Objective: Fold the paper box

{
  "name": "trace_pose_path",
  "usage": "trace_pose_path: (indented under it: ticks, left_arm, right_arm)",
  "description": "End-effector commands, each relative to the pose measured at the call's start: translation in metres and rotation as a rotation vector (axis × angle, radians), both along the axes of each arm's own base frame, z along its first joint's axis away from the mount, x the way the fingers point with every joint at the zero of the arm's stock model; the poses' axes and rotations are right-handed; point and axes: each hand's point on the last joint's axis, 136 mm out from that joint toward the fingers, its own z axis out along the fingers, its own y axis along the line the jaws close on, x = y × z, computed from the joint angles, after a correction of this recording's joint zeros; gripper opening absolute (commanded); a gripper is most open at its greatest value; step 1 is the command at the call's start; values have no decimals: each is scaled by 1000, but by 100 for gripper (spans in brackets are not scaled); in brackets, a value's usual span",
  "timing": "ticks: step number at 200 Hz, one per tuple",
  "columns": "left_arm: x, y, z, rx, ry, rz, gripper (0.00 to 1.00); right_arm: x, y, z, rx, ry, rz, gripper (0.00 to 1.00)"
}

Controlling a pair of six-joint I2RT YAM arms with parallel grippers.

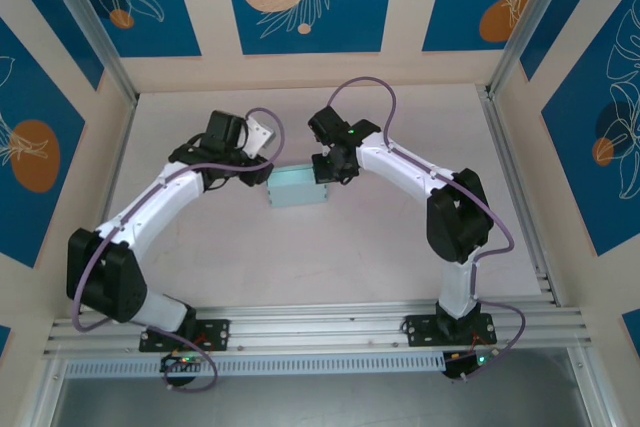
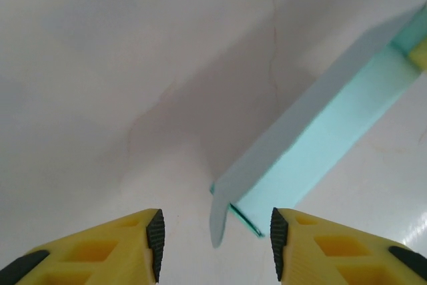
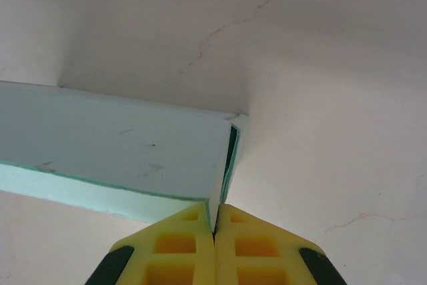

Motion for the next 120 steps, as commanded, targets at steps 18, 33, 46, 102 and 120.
trace_pose_path:
  ticks: [18,33,46,102,120]
  left_arm:
    - [-17,1,-20,29,132,-48,45]
    - [-13,6,-24,54,124,-23,45]
    - [-9,10,-26,76,107,-3,44]
    - [10,6,-32,63,51,16,37]
    - [11,4,-36,58,67,9,32]
  right_arm:
    - [-13,0,-15,-35,68,25,0]
    - [-14,1,-16,-36,70,28,0]
    - [-13,1,-16,-35,69,28,0]
    - [-12,2,-15,-29,65,31,0]
    - [-13,3,-15,-28,66,33,0]
